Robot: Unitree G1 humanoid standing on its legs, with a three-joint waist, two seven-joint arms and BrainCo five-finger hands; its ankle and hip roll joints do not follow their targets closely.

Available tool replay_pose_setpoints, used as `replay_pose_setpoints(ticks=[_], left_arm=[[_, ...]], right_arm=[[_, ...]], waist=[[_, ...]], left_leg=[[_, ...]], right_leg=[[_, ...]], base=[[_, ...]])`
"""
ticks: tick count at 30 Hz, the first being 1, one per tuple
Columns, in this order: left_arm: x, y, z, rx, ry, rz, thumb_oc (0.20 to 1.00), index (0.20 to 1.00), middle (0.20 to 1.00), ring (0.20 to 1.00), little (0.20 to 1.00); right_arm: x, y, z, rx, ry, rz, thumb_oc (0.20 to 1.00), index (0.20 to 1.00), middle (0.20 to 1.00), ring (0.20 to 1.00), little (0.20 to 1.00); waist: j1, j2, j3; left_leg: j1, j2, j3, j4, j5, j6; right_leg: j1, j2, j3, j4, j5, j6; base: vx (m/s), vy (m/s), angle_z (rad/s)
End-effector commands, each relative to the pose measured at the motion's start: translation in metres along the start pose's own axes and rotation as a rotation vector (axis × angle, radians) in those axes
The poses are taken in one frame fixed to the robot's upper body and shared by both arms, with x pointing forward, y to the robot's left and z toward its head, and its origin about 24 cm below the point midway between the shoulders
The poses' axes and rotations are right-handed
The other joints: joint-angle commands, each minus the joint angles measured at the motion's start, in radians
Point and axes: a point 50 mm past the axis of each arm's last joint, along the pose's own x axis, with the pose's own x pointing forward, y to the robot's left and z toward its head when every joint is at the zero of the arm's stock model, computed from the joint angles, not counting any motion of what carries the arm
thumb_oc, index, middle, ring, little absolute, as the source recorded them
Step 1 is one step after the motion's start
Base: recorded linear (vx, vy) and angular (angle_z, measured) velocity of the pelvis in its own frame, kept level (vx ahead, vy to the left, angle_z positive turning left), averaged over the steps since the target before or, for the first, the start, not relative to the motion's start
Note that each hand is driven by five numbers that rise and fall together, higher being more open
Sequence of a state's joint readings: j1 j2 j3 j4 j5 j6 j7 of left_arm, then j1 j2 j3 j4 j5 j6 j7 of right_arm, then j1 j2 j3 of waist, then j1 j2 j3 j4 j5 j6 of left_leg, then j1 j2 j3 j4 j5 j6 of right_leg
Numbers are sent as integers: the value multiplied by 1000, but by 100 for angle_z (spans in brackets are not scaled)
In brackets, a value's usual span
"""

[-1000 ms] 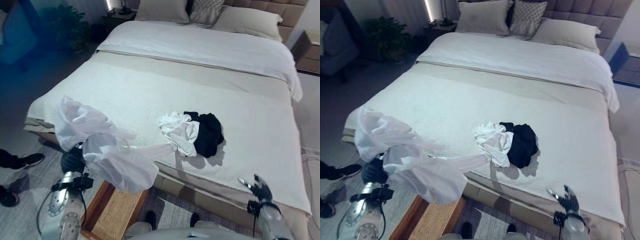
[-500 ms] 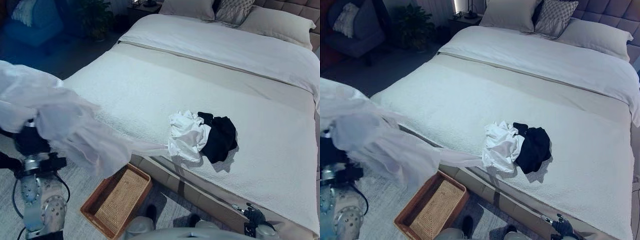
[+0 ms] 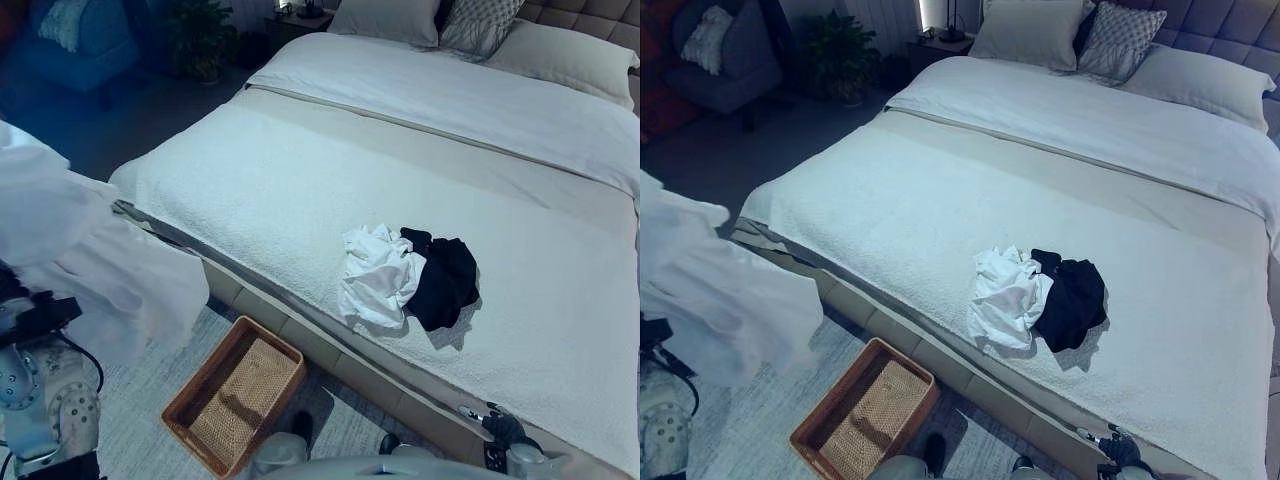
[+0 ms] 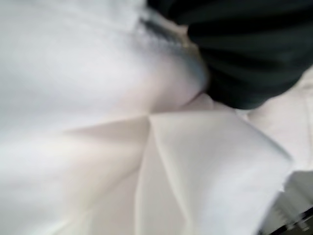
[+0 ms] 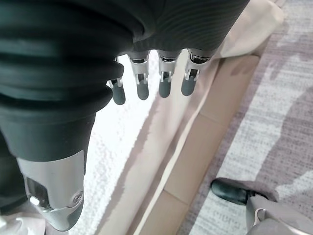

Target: Pick up clothes into the bucket

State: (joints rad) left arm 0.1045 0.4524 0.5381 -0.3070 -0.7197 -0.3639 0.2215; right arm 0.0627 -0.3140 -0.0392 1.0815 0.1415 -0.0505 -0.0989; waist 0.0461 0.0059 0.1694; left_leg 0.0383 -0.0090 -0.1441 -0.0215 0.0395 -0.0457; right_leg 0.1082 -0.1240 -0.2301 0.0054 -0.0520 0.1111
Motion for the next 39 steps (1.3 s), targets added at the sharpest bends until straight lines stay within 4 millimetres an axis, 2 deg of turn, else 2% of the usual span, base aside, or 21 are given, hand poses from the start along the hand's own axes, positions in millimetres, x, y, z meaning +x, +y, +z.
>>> replay_pose_setpoints(ticks=[1,8,14,17,20,23,24,25,27,28,31,32,39], left_arm=[[15,-11,39,16,-258,-47,200,200,200,200,200],[15,-9,34,40,-214,-69,200,200,200,200,200],[3,18,9,193,-36,-15,200,200,200,200,200],[-8,33,-4,251,56,25,200,200,200,200,200],[-20,46,-16,224,131,81,200,200,200,200,200],[-39,63,-35,232,254,155,200,200,200,200,200],[-40,63,-35,232,254,155,200,200,200,200,200],[-51,66,-45,219,316,181,200,200,200,200,200],[-55,68,-48,213,334,190,200,200,200,200,200],[-67,69,-58,198,398,210,200,200,200,200,200],[-75,70,-66,201,450,210,200,200,200,200,200],[-83,72,-74,221,506,208,200,200,200,200,200],[-97,71,-99,231,614,230,200,200,200,200,200]], right_arm=[[4,8,20,-51,-62,14,1000,1000,1000,1000,1000],[4,7,15,-55,-44,12,1000,1000,1000,1000,1000],[4,2,19,-48,-58,2,1000,1000,1000,1000,1000],[4,0,22,-48,-68,-3,1000,1000,1000,1000,1000],[4,-1,25,-49,-84,-7,1000,1000,1000,1000,1000],[4,-1,29,-50,-104,-9,1000,1000,1000,1000,1000],[4,-1,29,-50,-103,-10,1000,1000,1000,1000,1000],[4,-1,29,-51,-104,-11,1000,1000,1000,1000,1000],[4,-1,30,-50,-107,-15,1000,1000,1000,1000,1000],[4,1,33,-52,-116,-11,1000,1000,1000,1000,1000],[4,0,36,-53,-127,-16,1000,1000,1000,1000,1000],[4,-1,38,-57,-137,-19,1000,1000,1000,1000,1000],[4,-1,48,-55,-173,-33,1000,1000,1000,1000,1000]], waist=[[-7,-27,-16],[-5,-26,-19],[2,-24,-10],[6,-24,-2],[10,-24,7],[15,-24,19],[14,-24,19],[16,-23,23],[16,-22,25],[16,-22,28],[16,-21,31],[14,-20,33],[3,-18,46]], left_leg=[[-50,-16,-19,90,-85,-23],[-50,-17,-22,92,-87,-23],[-55,-22,-27,99,-87,-21],[-60,-23,-28,104,-87,-20],[-67,-24,-32,110,-86,-20],[-74,-24,-35,114,-83,-20],[-74,-24,-35,114,-83,-20],[-78,-25,-37,115,-81,-20],[-81,-24,-38,116,-81,-20],[-84,-24,-39,118,-79,-20],[-86,-23,-39,118,-77,-20],[-87,-24,-39,117,-77,-20],[-98,-22,-36,119,-73,-21]], right_leg=[[-37,-26,-6,60,-34,3],[-33,-27,-11,59,-35,3],[-33,-29,-15,63,-36,2],[-35,-30,-15,64,-35,1],[-41,-30,-16,68,-35,1],[-45,-30,-19,71,-35,-1],[-45,-30,-19,71,-35,-1],[-49,-31,-21,73,-35,-2],[-51,-31,-22,74,-35,-2],[-54,-31,-22,74,-34,-2],[-56,-30,-21,75,-34,-3],[-58,-30,-21,75,-34,-4],[-73,-29,-16,79,-33,-4]], base=[[0,0,0],[0,0,0],[0,0,0],[0,0,0],[-22,-3,3],[-21,-1,8],[-30,-1,8],[-15,-1,6],[-22,-5,6],[-21,-7,4],[-11,-2,3],[0,0,0],[-10,0,0]])
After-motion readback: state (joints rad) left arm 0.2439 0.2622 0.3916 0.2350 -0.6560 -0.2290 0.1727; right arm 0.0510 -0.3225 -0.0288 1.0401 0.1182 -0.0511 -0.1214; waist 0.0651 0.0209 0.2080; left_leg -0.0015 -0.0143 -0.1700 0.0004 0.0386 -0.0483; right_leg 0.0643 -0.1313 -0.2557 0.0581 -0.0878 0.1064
